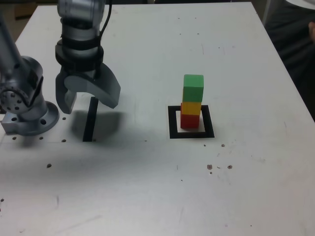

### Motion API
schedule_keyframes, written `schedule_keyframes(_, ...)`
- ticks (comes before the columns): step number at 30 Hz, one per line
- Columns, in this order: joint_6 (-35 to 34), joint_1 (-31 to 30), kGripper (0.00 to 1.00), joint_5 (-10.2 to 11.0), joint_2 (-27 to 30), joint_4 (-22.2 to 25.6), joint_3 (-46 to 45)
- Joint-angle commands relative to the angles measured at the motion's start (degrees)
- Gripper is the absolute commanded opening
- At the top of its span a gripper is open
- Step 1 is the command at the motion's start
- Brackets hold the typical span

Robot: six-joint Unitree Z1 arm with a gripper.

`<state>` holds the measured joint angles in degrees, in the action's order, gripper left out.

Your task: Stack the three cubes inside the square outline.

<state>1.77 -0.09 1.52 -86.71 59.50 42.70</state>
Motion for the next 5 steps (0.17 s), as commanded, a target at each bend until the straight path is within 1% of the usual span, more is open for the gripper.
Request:
schedule_keyframes(1,0.09,0.09,1.00,-0.08,0.32,0.69,0.37)
schedule_keyframes(5,0.14,0.09,1.00,-0.03,0.43,1.02,0.19)
